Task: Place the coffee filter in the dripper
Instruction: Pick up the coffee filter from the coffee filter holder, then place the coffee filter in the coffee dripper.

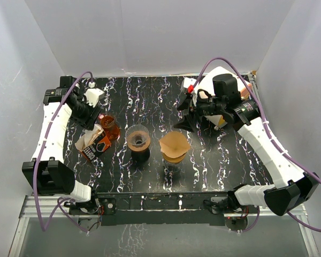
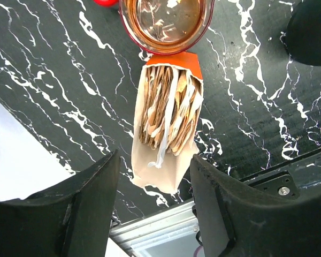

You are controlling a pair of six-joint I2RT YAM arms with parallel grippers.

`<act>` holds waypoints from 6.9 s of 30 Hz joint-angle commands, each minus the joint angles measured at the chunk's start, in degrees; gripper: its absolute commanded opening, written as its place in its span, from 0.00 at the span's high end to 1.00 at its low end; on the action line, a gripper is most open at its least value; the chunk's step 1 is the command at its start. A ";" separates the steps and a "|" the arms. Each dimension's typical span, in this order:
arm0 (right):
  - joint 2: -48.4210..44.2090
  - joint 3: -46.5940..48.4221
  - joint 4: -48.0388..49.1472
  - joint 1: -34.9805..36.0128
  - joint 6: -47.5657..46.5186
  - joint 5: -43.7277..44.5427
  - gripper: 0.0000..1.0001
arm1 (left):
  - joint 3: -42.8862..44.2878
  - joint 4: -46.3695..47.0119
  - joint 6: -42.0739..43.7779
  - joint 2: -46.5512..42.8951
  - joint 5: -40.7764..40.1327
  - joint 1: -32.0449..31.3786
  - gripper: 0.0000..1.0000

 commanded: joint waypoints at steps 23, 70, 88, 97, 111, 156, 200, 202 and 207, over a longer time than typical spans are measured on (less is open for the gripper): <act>-0.63 -0.38 2.90 -0.47 0.40 -1.40 0.24 | 6.04 -5.73 3.30 0.23 3.02 0.19 1.00; 15.95 14.01 14.75 6.00 5.52 -8.29 0.28 | 40.84 -6.23 1.62 9.78 28.57 -27.40 1.00; 15.38 12.42 12.15 6.64 2.97 -10.04 0.61 | 39.02 -6.69 1.50 10.27 22.72 -33.47 1.00; 15.18 11.36 8.35 6.63 0.64 -9.59 0.72 | 38.89 -6.05 1.09 10.32 21.04 -34.69 1.00; 9.30 8.04 6.55 6.56 -0.26 -10.19 1.00 | 34.54 -2.22 1.34 3.42 21.85 -34.82 0.48; 3.95 5.78 -3.84 6.56 -9.76 -19.09 1.00 | 31.44 -3.42 1.96 3.72 35.90 -34.82 0.26; 2.64 4.76 -1.00 5.11 -6.47 -20.75 1.00 | 32.11 0.48 -1.45 2.44 32.93 -34.75 0.24; 2.64 4.92 -1.09 5.12 -6.48 -20.91 1.00 | 31.65 0.49 -1.33 2.77 33.08 -34.80 0.24; 2.64 4.80 -1.01 5.09 -6.43 -21.22 1.00 | 30.59 0.59 -1.15 2.96 33.32 -34.73 0.25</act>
